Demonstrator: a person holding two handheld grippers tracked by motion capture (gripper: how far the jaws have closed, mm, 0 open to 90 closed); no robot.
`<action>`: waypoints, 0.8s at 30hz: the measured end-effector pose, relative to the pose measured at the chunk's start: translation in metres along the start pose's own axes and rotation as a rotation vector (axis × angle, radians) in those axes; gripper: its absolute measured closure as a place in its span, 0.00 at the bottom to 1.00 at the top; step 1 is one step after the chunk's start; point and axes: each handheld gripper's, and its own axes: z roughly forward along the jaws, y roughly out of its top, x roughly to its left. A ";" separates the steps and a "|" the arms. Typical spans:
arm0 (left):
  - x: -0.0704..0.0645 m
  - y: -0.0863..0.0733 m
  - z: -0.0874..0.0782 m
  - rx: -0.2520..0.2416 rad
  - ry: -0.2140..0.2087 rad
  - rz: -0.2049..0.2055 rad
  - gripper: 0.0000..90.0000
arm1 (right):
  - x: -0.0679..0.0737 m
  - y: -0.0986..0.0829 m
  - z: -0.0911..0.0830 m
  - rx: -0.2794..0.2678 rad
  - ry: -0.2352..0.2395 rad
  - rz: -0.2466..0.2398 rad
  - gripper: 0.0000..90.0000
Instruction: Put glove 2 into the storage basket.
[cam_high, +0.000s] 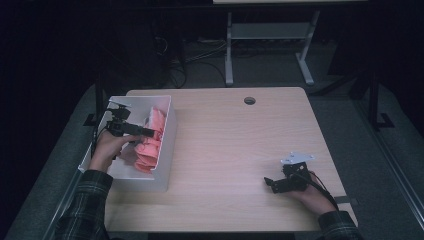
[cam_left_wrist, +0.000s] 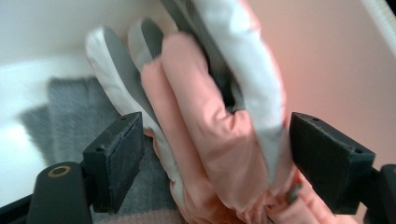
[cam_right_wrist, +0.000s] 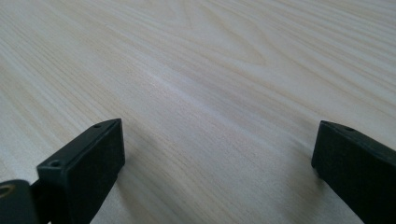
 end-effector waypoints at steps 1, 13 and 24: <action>-0.001 0.001 -0.003 -0.010 -0.002 0.003 0.21 | 0.000 0.000 0.000 0.000 0.000 0.000 0.02; -0.034 0.023 -0.040 -0.111 -0.021 0.111 0.20 | 0.000 0.000 0.000 0.000 0.000 0.000 0.02; -0.082 0.037 -0.038 -0.156 -0.046 0.250 0.17 | 0.000 0.000 0.000 0.000 0.000 0.000 0.02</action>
